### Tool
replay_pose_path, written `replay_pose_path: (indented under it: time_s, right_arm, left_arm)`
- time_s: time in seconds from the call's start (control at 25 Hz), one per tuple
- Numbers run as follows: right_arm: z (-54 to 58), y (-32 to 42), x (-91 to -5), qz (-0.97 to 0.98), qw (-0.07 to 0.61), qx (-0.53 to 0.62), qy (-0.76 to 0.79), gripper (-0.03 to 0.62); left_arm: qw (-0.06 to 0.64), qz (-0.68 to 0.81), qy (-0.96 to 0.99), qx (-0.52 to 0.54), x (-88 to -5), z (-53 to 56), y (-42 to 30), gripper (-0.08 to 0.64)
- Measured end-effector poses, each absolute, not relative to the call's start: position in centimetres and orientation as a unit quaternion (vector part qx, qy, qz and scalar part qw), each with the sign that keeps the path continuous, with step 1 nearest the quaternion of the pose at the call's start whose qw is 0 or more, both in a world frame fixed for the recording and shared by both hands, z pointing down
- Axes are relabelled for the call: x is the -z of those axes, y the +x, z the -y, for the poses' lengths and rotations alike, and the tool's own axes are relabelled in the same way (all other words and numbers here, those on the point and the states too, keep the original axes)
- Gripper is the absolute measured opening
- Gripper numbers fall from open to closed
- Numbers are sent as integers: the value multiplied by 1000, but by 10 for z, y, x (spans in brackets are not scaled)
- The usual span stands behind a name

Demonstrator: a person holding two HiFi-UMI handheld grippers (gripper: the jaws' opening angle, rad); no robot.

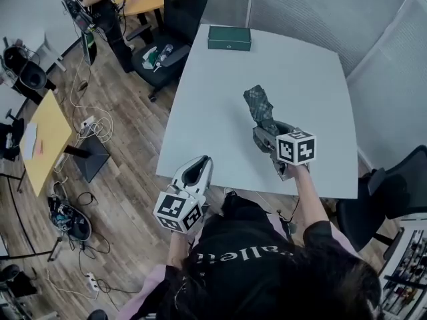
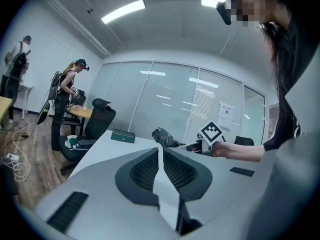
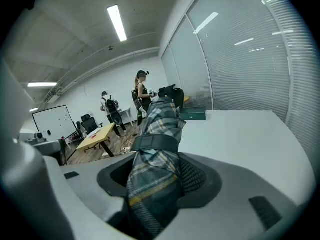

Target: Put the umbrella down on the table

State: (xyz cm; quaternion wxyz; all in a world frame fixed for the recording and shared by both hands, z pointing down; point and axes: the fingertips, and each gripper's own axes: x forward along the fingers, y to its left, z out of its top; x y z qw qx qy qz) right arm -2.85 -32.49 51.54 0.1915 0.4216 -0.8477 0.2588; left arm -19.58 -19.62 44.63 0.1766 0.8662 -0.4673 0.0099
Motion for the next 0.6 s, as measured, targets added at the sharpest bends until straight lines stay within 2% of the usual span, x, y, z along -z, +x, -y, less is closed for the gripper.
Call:
replay_pose_path:
  time_s: [0.6]
  right_arm:
    - [478,-24,-645,819,320,-265,395,233]
  left_arm:
    - [203,498,842,-49,-463,276,-194,31]
